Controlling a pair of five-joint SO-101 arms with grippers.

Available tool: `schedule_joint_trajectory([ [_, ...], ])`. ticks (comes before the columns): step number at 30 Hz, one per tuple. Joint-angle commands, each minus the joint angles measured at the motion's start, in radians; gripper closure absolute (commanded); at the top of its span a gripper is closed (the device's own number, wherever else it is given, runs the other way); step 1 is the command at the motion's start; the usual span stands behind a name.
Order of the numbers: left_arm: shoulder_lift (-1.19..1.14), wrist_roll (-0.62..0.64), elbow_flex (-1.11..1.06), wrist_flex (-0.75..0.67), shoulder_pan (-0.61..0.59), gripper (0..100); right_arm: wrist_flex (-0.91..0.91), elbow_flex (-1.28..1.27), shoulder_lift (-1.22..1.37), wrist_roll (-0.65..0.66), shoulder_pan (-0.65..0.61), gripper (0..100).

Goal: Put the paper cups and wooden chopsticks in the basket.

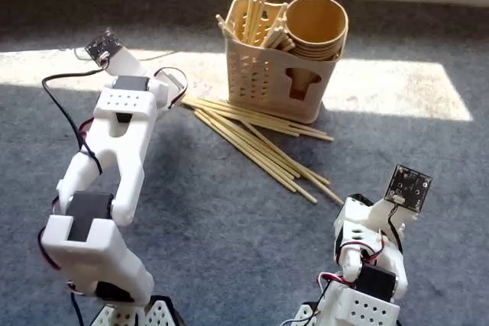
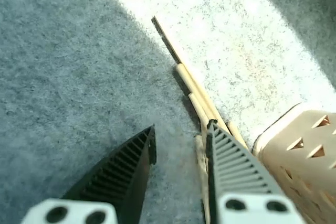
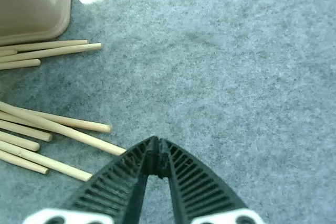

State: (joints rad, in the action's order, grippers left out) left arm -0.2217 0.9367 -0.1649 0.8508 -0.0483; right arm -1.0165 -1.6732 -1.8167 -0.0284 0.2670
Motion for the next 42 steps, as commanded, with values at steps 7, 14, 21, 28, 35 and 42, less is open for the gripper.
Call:
schedule_joint_trajectory([
  [7,-0.101,0.034,0.154,0.005,-0.013,84,-0.007,-0.096,-0.005,-0.006,0.008,99.3],
  [14,-0.108,0.077,0.203,0.005,-0.007,84,-0.007,-0.096,-0.004,-0.006,0.008,99.3],
  [21,-0.18,0.077,0.231,-0.002,-0.008,84,-0.007,-0.096,-0.004,-0.006,0.008,99.3],
  [28,-0.38,0.077,0.424,0.006,-0.012,84,-0.007,-0.096,-0.004,-0.006,0.008,99.3],
  [35,-0.461,0.077,0.55,0.149,-0.007,94,-0.007,-0.096,-0.004,-0.006,0.008,99.3],
  [42,-0.467,0.075,0.567,0.232,-0.007,100,-0.007,-0.096,-0.004,-0.006,0.008,99.3],
])
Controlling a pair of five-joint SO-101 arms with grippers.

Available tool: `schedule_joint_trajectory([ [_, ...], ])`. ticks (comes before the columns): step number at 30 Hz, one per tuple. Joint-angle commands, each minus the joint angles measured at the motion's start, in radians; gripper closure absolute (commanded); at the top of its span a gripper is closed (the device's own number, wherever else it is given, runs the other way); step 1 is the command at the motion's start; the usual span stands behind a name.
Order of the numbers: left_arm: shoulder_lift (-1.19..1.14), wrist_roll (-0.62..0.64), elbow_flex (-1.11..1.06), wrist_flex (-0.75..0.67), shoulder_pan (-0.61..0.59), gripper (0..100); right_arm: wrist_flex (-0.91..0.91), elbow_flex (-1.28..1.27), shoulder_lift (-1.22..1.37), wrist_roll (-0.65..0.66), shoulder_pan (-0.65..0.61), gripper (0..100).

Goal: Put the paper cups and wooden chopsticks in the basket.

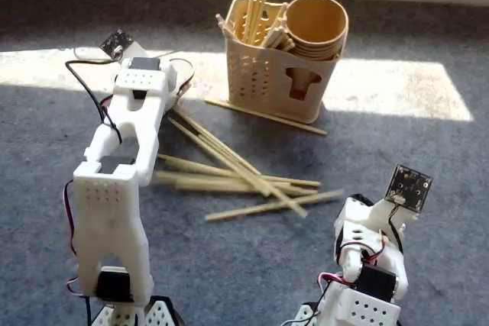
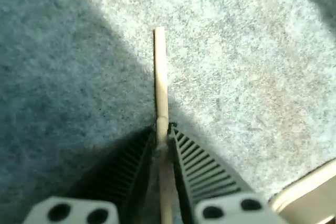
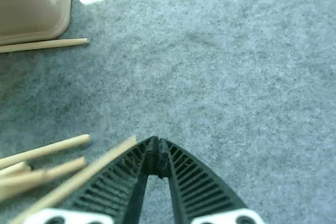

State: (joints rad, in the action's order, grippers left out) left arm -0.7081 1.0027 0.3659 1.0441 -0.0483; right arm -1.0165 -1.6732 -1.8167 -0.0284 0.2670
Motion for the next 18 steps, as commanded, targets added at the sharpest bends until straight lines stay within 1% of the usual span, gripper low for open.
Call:
schedule_joint_trajectory([
  [1,0.019,0.009,0.041,0.061,-0.008,99,-0.007,-0.096,-0.004,-0.006,0.008,99.3],
  [5,0.022,0.006,0.042,0.118,-0.008,99,-0.007,-0.096,-0.004,-0.006,0.008,99.3],
  [10,0.03,0.003,0.047,0.135,-0.012,99,-0.007,-0.096,-0.004,-0.006,0.008,99.3],
  [16,0.124,0.002,0.039,0.224,-0.008,100,-0.007,-0.096,-0.004,-0.006,0.008,99.3],
  [18,0.14,-0.028,0.038,0.227,-0.01,99,-0.007,-0.096,-0.004,-0.006,0.008,99.3],
])
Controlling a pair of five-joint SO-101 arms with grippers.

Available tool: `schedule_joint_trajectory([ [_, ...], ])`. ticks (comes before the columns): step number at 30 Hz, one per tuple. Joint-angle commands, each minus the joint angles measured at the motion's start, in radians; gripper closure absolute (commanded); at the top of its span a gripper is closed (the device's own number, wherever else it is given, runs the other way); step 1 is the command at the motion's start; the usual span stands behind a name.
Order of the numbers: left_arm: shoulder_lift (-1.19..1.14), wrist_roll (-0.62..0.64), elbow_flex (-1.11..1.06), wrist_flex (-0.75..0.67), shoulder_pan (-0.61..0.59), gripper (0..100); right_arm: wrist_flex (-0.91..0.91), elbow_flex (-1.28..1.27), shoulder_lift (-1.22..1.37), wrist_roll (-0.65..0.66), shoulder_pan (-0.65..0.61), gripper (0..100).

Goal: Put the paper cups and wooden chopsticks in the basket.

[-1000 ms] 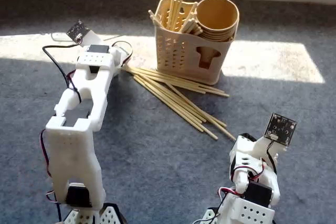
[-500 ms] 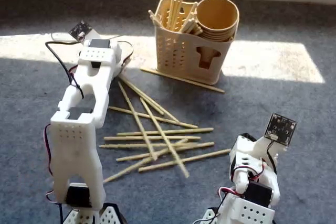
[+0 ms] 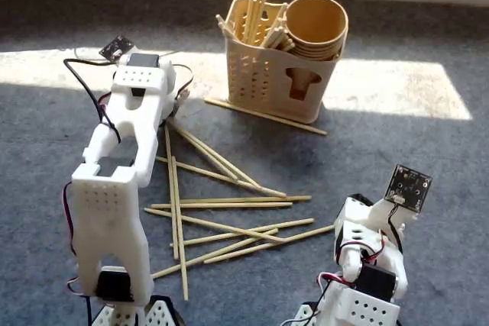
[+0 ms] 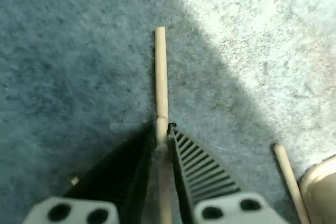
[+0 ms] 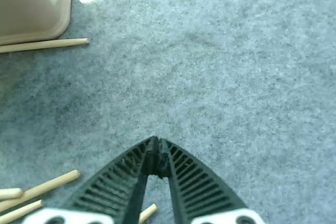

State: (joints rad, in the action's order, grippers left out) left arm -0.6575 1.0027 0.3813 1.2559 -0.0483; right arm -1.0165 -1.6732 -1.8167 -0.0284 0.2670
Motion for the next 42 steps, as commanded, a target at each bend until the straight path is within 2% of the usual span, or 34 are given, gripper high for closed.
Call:
schedule_joint_trajectory([
  [1,0.093,-0.049,0.022,0.015,-0.01,99,-0.007,-0.096,-0.004,-0.006,0.008,99.3],
  [4,0.094,-0.086,0.025,0.031,-0.013,99,-0.007,-0.096,-0.004,-0.006,0.008,99.3],
  [15,0.097,-0.087,0.031,0.057,-0.012,99,-0.007,-0.096,-0.004,-0.006,0.008,99.3],
  [20,0.09,-0.083,0.022,0.055,-0.012,85,-0.007,-0.096,-0.004,-0.006,0.008,99.3],
  [22,0.09,-0.083,0.022,0.057,-0.013,84,-0.007,-0.096,-0.004,-0.006,0.008,99.3],
  [29,0.087,-0.084,0.021,0.051,-0.013,93,-0.007,-0.096,-0.004,-0.006,0.008,99.3],
  [42,-0.088,-0.087,0.107,0.006,-0.012,94,-0.007,-0.096,-0.004,-0.006,0.008,99.3],
])
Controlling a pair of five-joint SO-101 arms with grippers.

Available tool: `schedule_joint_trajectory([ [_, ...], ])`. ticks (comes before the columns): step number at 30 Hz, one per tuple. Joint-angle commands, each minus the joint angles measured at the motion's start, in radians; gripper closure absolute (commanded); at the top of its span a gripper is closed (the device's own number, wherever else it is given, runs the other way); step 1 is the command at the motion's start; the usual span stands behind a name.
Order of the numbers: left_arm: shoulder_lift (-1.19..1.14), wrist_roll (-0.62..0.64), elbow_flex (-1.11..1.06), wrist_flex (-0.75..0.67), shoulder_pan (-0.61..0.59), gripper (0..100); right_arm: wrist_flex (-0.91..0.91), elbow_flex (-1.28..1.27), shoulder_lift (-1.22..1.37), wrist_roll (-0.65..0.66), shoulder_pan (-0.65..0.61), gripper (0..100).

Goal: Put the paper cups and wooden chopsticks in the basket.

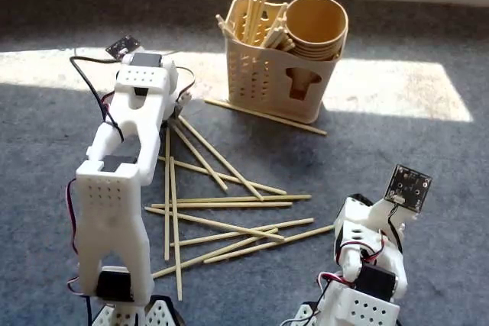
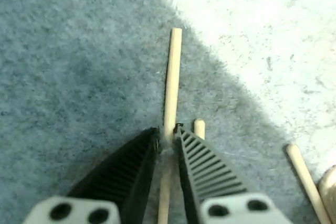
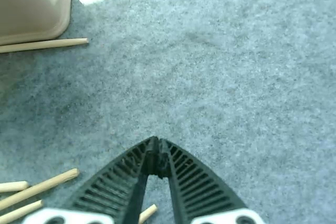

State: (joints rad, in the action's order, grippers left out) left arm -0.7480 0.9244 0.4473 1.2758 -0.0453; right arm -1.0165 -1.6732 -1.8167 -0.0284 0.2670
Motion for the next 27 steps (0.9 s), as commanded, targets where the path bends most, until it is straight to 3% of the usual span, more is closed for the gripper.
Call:
schedule_joint_trajectory([
  [1,-0.002,-0.011,0.041,-0.017,-0.015,94,-0.007,-0.096,-0.004,-0.006,0.008,99.3],
  [12,0.019,-0.009,0.047,-0.012,-0.012,100,-0.007,-0.096,-0.004,-0.006,0.008,99.3],
  [27,0.32,-0.018,0.051,0.123,-0.008,100,-0.007,-0.096,-0.004,-0.006,0.008,99.3],
])
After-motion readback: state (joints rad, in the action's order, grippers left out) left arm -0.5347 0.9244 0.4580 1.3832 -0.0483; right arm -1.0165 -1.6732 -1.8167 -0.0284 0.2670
